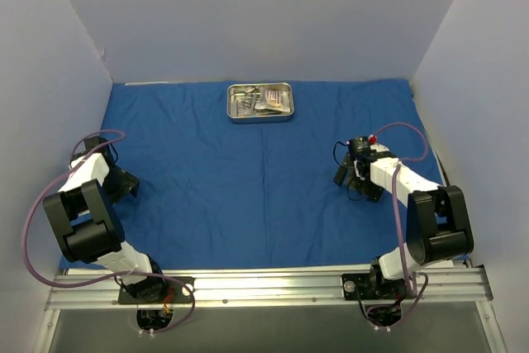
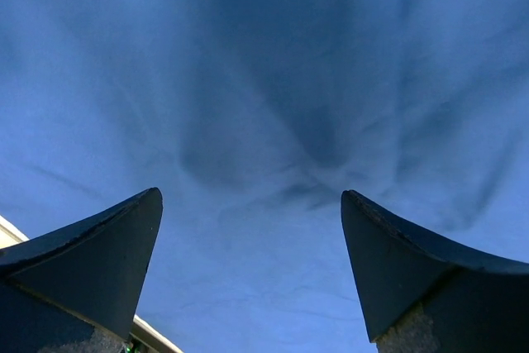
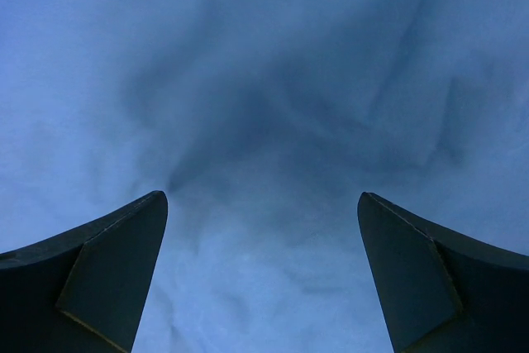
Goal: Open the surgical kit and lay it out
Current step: Smooth out the surgical kit at the center of the board.
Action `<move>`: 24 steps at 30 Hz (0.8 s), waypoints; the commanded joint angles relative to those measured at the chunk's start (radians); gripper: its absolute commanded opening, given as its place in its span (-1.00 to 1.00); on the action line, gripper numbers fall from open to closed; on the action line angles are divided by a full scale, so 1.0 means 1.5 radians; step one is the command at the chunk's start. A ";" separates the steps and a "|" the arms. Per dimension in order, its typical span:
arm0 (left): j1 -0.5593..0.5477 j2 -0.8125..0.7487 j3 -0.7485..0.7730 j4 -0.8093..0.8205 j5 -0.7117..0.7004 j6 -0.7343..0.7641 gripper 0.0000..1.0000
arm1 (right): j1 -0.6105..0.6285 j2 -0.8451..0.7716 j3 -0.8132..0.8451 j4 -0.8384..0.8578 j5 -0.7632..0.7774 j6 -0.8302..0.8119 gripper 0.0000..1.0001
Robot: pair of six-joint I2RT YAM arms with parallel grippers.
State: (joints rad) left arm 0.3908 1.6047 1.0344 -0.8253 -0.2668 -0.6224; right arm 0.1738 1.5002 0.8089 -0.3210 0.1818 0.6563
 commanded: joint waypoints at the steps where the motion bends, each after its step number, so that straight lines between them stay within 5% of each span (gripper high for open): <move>1: 0.010 0.002 -0.012 0.012 0.025 -0.022 0.98 | -0.023 0.002 -0.032 -0.007 -0.005 0.047 0.90; 17: 0.072 -0.013 -0.116 -0.051 0.090 -0.054 0.79 | -0.270 -0.092 -0.124 -0.050 -0.084 0.054 0.90; 24: 0.077 -0.051 -0.099 -0.108 0.069 -0.077 0.79 | -0.264 -0.139 -0.085 -0.070 -0.039 0.020 0.90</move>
State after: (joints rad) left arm 0.4957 1.5738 0.8906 -0.8715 -0.1341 -0.7212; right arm -0.2352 1.3525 0.6521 -0.3542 0.0776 0.7219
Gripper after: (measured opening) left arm 0.894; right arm 0.950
